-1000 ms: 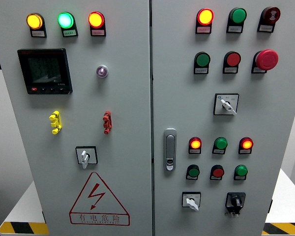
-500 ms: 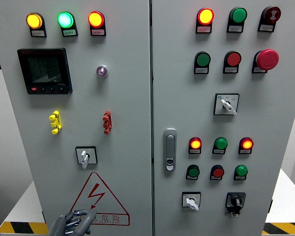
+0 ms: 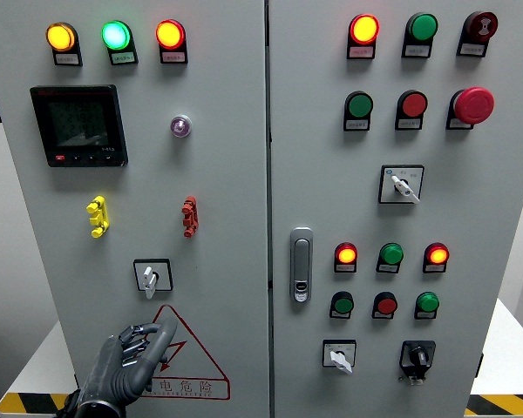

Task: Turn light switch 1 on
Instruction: 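Raise the left hand toward the rotary switch above the warning triangle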

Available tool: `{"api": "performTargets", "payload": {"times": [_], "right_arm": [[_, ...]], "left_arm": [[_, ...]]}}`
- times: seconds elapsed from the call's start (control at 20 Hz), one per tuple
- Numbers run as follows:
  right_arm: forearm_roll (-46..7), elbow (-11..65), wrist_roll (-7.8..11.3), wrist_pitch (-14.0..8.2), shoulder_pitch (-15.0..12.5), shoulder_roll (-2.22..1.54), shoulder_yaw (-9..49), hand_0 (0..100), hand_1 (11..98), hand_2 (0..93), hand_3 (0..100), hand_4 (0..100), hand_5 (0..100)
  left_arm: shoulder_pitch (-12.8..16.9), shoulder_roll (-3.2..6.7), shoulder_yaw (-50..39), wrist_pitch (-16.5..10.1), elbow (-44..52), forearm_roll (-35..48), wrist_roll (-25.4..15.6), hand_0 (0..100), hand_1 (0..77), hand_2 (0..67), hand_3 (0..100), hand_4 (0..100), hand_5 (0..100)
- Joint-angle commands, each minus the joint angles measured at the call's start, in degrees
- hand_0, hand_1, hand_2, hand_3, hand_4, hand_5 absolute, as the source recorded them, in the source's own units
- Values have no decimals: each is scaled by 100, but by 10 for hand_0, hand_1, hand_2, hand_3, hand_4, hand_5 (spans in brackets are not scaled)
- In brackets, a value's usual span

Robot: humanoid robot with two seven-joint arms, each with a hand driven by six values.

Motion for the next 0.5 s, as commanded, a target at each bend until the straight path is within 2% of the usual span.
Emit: {"api": "performTargets", "payload": {"times": [0.0, 0.1, 0.15, 0.45], "right_arm": [[0, 0, 0, 3, 0, -5, -5, 0, 197, 0, 198, 194, 105], [0, 0, 0, 3, 0, 3, -5, 0, 195, 0, 198, 194, 105], [0, 0, 0, 3, 0, -5, -5, 0, 196, 0, 198, 194, 105], [0, 0, 0, -6, 0, 3, -5, 0, 200, 0, 198, 194, 105]], "left_arm": [[-132, 0, 71, 134, 8, 0, 73, 0, 388, 388, 807, 1000, 906], [-211, -8, 80, 387, 8, 0, 160, 0, 388, 391, 812, 1000, 906], [-255, -8, 89, 502, 8, 0, 195, 0, 391, 394, 818, 1000, 906], [-282, 9, 63, 512, 8, 0, 222, 0, 401, 411, 839, 1000, 927]]}}
